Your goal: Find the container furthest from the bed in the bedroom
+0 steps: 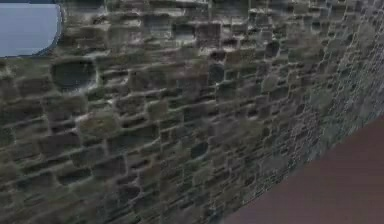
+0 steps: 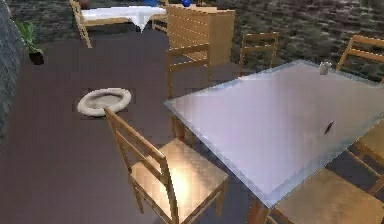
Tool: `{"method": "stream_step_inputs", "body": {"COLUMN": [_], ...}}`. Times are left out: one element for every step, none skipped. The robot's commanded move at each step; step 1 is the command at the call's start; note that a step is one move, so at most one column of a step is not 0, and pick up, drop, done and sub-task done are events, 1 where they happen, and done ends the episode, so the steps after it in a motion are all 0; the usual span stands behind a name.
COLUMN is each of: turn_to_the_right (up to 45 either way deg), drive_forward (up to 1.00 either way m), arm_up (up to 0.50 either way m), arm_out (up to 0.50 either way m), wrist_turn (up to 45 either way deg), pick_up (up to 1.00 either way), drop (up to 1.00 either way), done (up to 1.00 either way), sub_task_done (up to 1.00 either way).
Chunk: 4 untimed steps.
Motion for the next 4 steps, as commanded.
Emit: {"method": "stream_step_inputs", "body": {"turn_to_the_right": [0.0,45.0,12.0,0.0], "drive_forward": [0.45,0.00,0.00,1.00], "arm_up": [0.00,0.00,0.00,0.00], "arm_out": [0.00,0.00,0.00,0.00], "wrist_turn": [0.0,0.0,0.0,0.0], "pick_up": [0.00,0.00,0.00,0.00], "drop": [0.00,0.00,0.00,0.00], "done": [0.00,0.00,0.00,0.00], "sub_task_done": [0.00,0.00,0.00,0.00]}}
